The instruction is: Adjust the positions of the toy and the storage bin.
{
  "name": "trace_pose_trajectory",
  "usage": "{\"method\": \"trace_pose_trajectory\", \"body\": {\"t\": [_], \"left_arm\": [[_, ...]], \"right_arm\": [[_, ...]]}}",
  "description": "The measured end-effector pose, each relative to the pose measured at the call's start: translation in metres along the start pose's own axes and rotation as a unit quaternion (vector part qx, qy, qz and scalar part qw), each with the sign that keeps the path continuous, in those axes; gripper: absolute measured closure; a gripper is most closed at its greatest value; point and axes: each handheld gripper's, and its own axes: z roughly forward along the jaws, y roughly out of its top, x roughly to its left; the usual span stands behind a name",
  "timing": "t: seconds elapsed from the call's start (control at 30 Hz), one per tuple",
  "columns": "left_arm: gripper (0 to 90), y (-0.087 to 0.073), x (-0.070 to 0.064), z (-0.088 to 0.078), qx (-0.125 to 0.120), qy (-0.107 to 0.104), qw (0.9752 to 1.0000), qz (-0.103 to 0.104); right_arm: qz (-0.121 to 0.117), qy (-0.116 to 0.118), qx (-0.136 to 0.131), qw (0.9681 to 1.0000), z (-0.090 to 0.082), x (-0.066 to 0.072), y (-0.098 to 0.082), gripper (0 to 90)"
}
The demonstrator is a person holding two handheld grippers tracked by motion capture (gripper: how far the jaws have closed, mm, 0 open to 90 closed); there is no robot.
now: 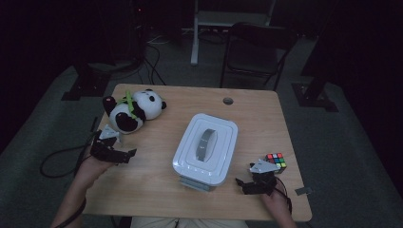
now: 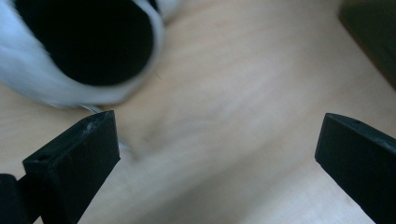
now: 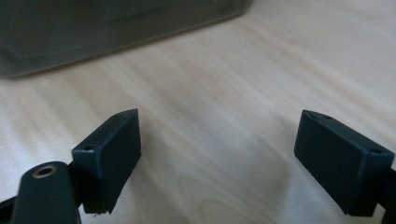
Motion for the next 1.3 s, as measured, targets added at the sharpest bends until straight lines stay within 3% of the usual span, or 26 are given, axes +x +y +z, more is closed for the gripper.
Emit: {"method": "trace_pose_trajectory", "body": {"t": [0.17, 0.3, 0.5, 0.57, 0.63, 0.7, 0.8, 0.83, 0.87, 0.9, 1.03, 1.13, 1.3], "left_arm": [[4.6, 0.017, 0.018, 0.004, -0.021, 0.017, 0.9996, -0.003], [6.1, 0.03, 0.03, 0.014, -0.031, 0.034, 0.9989, -0.011], [6.2, 0.041, 0.047, 0.035, -0.024, 0.058, 0.9974, -0.034], [6.2, 0.042, 0.05, 0.043, -0.013, 0.052, 0.9975, -0.046], [6.5, 0.042, 0.048, 0.052, 0.005, 0.068, 0.9971, -0.033], [17.4, 0.042, 0.048, 0.058, 0.006, 0.073, 0.9967, -0.034], [23.7, 0.044, 0.047, 0.061, 0.001, 0.099, 0.9942, -0.044], [29.6, 0.044, 0.047, 0.061, 0.001, 0.099, 0.9942, -0.044], [34.2, 0.044, 0.051, 0.059, -0.006, 0.099, 0.993, -0.064], [36.5, 0.044, 0.052, 0.059, -0.008, 0.098, 0.9927, -0.069], [43.5, 0.042, 0.051, 0.058, -0.005, 0.103, 0.993, -0.058], [51.2, 0.041, 0.04, 0.055, -0.007, 0.119, 0.9917, -0.049], [55.3, 0.034, 0.032, 0.048, -0.013, 0.112, 0.9922, -0.052]], "right_arm": [[0.027, 0.019, 0.013, 0.9994, 0.002, -0.006, 0.0, 14.4], [0.03, 0.015, 0.013, 0.9994, 0.002, -0.005, 0.0, 14.4], [0.03, 0.015, 0.014, 0.9993, 0.002, -0.004, 0.0, 14.4], [0.03, 0.016, 0.014, 0.9993, 0.002, -0.004, 0.0, 14.4], [0.03, 0.016, 0.014, 0.9993, 0.002, -0.004, 0.0, 14.4], [0.03, 0.015, 0.014, 0.9993, 0.002, -0.004, 0.0, 14.5], [0.031, 0.015, 0.014, 0.9993, 0.002, -0.004, 0.0, 14.6], [0.031, 0.015, 0.014, 0.9993, 0.002, -0.004, 0.0, 14.6], [0.031, 0.015, 0.013, 0.9993, 0.002, -0.004, 0.0, 14.6], [0.031, 0.015, 0.013, 0.9993, 0.002, -0.004, 0.0, 14.6], [0.031, 0.015, 0.013, 0.9993, 0.002, -0.004, 0.0, 14.6], [0.031, 0.015, 0.013, 0.9993, 0.002, -0.004, 0.0, 14.7], [0.031, 0.015, 0.013, 0.9993, 0.002, -0.004, 0.0, 14.7]]}}
